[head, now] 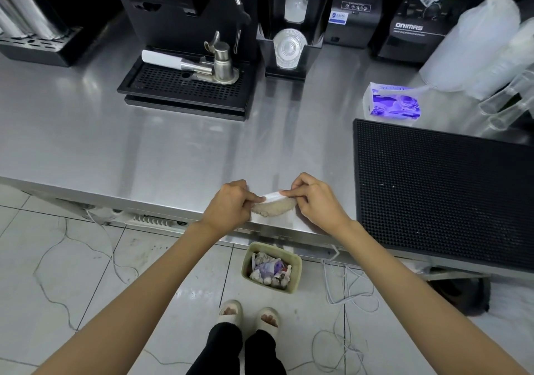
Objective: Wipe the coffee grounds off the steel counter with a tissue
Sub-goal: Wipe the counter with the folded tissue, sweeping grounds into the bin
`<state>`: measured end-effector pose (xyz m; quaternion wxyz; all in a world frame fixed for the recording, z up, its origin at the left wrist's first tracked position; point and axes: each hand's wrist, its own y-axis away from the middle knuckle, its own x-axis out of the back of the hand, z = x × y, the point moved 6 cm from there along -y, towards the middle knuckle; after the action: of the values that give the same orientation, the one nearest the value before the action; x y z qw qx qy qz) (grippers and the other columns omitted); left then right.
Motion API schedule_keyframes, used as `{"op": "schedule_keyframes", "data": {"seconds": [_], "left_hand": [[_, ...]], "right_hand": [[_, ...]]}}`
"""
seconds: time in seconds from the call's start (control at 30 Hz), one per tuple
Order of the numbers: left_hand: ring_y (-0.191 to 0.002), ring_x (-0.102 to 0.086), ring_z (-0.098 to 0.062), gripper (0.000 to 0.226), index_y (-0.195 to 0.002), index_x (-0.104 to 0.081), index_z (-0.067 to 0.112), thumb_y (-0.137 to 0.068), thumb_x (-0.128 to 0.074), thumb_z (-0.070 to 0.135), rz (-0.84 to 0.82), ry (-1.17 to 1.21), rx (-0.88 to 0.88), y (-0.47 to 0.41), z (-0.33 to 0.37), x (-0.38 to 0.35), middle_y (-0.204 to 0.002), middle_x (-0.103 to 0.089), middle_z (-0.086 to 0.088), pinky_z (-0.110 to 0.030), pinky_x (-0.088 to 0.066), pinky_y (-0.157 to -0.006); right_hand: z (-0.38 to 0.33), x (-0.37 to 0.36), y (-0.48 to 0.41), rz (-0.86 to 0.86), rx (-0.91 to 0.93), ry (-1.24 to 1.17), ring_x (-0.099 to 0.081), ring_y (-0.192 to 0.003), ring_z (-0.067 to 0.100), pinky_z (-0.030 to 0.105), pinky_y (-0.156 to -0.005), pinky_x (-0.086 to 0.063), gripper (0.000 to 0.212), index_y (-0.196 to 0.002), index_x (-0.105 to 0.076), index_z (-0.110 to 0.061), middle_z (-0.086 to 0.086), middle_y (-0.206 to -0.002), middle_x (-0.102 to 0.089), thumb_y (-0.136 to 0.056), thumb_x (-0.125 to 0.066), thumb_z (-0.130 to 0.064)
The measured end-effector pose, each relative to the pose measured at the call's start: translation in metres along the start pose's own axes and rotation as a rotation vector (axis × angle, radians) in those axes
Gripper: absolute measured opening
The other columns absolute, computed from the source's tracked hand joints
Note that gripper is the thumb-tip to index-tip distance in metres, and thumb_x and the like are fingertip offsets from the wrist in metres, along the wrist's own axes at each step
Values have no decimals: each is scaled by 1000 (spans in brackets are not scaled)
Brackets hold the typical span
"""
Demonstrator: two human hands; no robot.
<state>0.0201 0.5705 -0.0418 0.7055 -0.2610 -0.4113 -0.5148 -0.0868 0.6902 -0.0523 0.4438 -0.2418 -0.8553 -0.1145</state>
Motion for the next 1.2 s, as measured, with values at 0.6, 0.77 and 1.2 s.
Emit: {"op": "schedule_keyframes", "data": {"seconds": [0.6, 0.77, 1.2], "left_hand": [[-83, -57, -26, 32, -114, -64, 14, -88, -51, 2, -162, 9, -99, -5, -8, -4, -95, -60, -16, -21, -40, -75], [-77, -54, -23, 32, -114, -64, 14, -87, -51, 2, -156, 10, -117, -5, -7, -3, -84, -50, -8, -18, -37, -72], [-75, -48, -17, 33, -110, -66, 16, -85, -53, -1, -198, 25, -221, 15, 24, -24, -79, -46, -4, -33, -47, -76]], "right_hand": [[-3, -4, 11, 6, -198, 33, -60, -93, 24, 12, -85, -37, 34, -105, -70, -10, 11, -100, -61, -86, -47, 5], [-4, -3, 13, 27, -204, 13, -59, -92, 24, 14, -86, -39, 32, -106, -70, -9, 12, -100, -60, -86, -48, 5], [4, 8, 60, 63, -145, -40, -59, -83, 20, 30, -84, -52, 30, -103, -71, -9, 8, -92, -57, -85, -53, 7]]}}
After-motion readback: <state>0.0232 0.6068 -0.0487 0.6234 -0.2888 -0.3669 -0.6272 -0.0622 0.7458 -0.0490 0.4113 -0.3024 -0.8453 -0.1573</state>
